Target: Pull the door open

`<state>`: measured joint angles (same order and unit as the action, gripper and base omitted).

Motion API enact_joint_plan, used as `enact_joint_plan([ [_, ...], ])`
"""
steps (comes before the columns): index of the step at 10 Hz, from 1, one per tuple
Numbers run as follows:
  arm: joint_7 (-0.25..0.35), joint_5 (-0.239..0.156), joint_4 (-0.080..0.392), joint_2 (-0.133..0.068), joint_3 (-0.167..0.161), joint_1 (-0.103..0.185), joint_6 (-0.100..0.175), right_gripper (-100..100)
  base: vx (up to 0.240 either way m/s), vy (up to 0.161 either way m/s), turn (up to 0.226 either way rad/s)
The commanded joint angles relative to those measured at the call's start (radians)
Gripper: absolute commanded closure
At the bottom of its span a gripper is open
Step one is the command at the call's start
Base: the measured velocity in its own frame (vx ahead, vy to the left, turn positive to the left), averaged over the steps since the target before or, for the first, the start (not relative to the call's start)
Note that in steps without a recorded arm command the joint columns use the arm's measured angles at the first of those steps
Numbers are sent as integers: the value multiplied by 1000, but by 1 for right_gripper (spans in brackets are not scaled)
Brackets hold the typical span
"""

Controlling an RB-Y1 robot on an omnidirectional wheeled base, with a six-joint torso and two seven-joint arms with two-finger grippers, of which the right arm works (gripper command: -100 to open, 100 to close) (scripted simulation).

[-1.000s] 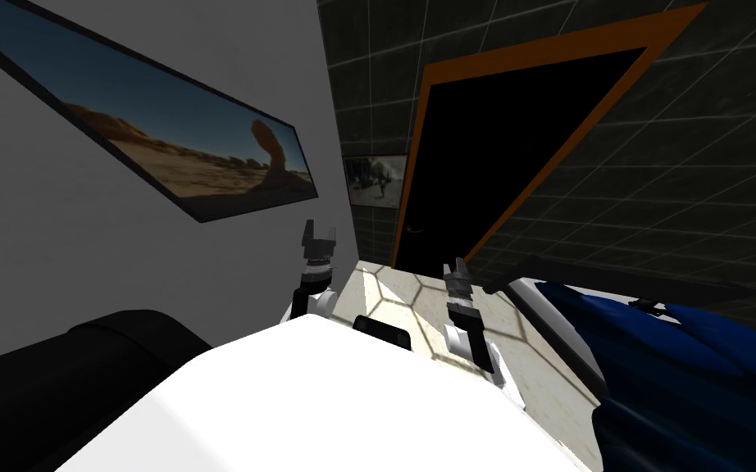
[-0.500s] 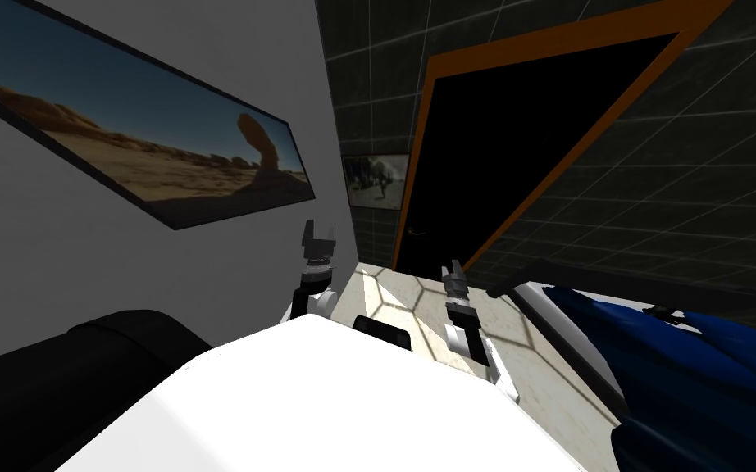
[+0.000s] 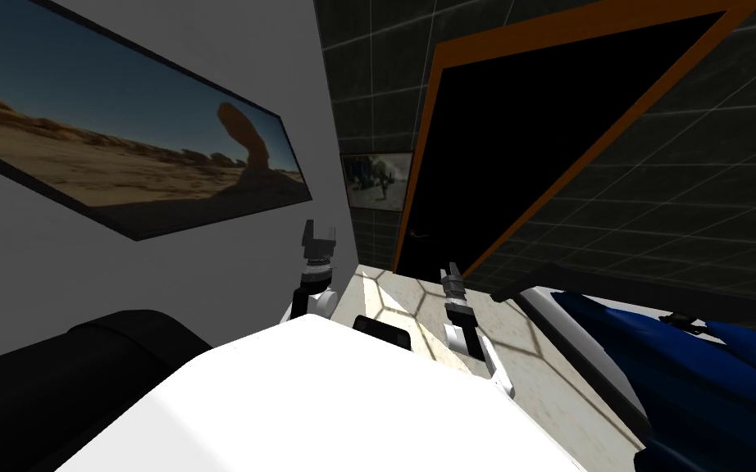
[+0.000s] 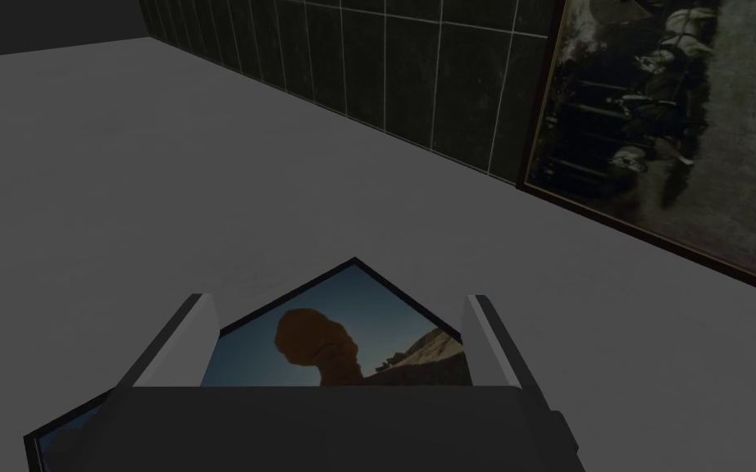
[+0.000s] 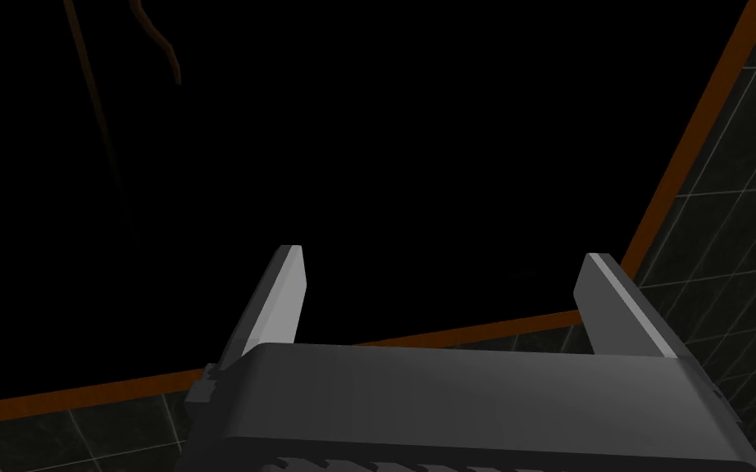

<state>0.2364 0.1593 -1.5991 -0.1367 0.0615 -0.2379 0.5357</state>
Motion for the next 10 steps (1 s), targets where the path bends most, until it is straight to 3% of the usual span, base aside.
enact_joint_plan([
  [1, 6, 5, 42, -7, 7, 17, 8, -100, 102, 36, 2],
  [10, 34, 37, 262, -37, 41, 104, 48, -100, 99, 40, 0],
])
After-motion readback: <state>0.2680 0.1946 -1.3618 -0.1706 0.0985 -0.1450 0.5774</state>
